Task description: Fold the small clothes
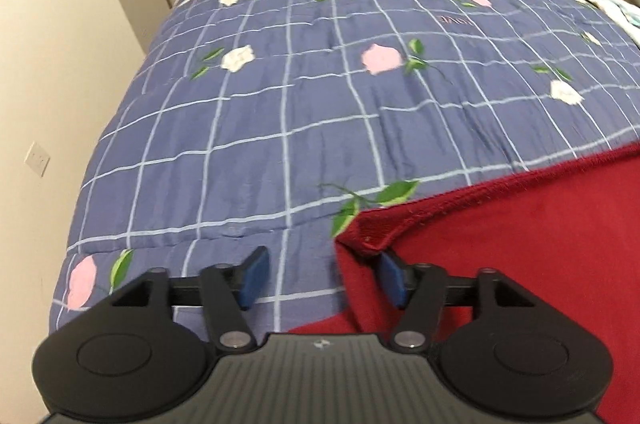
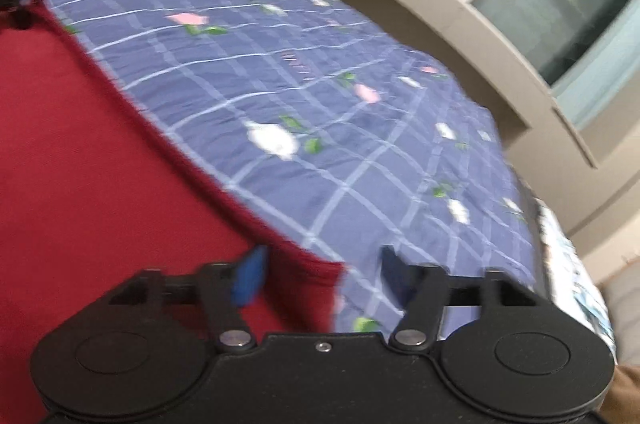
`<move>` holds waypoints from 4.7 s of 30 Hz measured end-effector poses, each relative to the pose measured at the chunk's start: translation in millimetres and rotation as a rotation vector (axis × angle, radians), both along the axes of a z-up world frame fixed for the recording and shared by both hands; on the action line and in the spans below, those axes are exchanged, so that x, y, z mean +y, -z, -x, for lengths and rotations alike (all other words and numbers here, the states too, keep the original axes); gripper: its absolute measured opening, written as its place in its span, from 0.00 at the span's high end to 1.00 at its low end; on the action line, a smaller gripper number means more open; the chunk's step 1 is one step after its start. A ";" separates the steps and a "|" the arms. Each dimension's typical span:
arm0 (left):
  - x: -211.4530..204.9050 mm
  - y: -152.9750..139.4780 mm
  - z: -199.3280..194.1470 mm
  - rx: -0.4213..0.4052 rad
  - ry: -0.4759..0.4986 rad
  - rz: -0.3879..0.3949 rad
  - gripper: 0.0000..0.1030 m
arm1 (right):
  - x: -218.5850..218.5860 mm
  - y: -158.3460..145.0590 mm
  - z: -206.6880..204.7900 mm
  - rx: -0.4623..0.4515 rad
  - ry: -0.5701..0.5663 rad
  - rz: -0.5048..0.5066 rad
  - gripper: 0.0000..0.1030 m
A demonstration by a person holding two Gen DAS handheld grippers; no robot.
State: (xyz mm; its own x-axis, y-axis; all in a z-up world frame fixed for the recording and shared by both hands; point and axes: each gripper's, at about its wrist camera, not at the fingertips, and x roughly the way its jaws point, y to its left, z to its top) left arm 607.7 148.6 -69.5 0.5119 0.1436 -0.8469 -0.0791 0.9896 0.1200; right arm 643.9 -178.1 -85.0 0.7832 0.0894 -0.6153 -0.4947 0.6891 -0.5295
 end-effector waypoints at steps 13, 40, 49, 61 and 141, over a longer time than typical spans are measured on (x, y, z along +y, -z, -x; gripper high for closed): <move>28.0 -22.1 25.1 -0.028 -0.179 0.088 0.03 | -50.3 -26.4 6.9 -0.135 0.304 -0.040 0.01; -51.5 -113.2 208.2 -0.227 -0.095 0.238 0.01 | -22.6 -104.4 224.8 0.010 0.170 -0.368 0.01; -69.0 -100.6 257.5 -0.199 -0.115 0.307 0.01 | -11.6 -101.3 270.4 0.159 0.225 -0.458 0.01; -66.8 -58.6 296.2 -0.106 -0.228 0.450 0.01 | -12.7 -79.5 327.9 0.235 0.347 -0.497 0.01; -42.6 10.7 222.2 -0.195 -0.488 0.475 0.01 | 69.0 29.1 186.8 -0.102 0.108 -0.245 0.00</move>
State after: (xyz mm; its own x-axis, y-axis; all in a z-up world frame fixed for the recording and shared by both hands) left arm 385.4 106.0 -80.2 0.6318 0.0330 -0.7744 -0.5031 0.7774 -0.3774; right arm 457.1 -109.2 -114.1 0.8527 0.1389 -0.5035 -0.3647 0.8485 -0.3836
